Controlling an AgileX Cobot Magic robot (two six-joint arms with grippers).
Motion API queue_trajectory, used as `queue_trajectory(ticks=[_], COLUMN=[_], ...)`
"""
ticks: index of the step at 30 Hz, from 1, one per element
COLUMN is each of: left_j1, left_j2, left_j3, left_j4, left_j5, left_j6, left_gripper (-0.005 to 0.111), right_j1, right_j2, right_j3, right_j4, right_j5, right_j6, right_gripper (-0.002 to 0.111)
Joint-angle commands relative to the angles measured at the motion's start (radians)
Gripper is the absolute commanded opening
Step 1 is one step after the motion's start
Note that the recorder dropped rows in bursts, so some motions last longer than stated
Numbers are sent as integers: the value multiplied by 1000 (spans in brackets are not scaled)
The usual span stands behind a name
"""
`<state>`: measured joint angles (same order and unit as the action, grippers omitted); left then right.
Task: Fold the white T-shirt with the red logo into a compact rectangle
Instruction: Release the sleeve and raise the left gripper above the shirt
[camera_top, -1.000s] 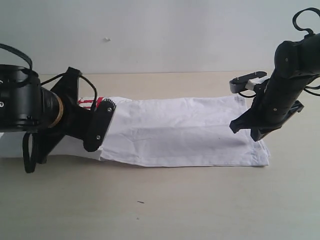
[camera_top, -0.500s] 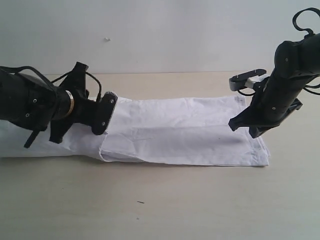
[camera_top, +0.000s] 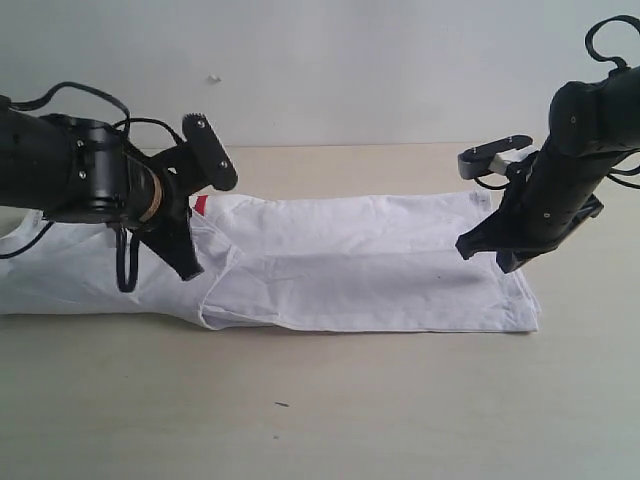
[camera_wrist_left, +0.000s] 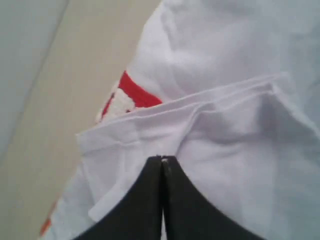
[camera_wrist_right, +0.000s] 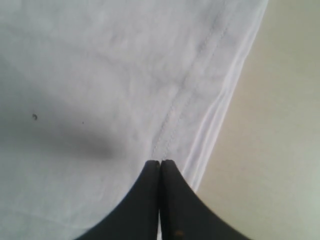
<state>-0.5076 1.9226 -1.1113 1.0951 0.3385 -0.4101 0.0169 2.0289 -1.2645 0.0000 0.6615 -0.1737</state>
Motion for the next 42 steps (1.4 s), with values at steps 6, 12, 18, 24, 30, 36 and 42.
queue_trajectory(ticks=[6, 12, 18, 24, 30, 36, 42], left_j1=[216, 301, 289, 289, 273, 271, 246], left_j2=[37, 77, 145, 153, 153, 141, 114], left_j3=[-203, -203, -203, -203, -203, -283, -347], left_j4=[-1294, -1294, -1288, -1288, -1293, -1291, -1295], left_j5=[419, 333, 184, -24, -174, 18, 341], left_j6=[918, 897, 900, 833, 828, 851, 1090], left_gripper=[0, 0, 0, 0, 0, 0, 1], right_j1=[0, 0, 0, 0, 0, 0, 0], right_j2=[-10, -10, -10, -10, -10, -10, -10], right_j3=[1, 1, 1, 1, 1, 1, 1], right_j4=[0, 0, 49, 46, 46, 46, 48], right_j5=[1, -5, -13, -16, -41, -66, -62], right_j6=[-8, -8, -8, -8, -8, -8, -8], right_gripper=[0, 0, 0, 0, 0, 0, 0])
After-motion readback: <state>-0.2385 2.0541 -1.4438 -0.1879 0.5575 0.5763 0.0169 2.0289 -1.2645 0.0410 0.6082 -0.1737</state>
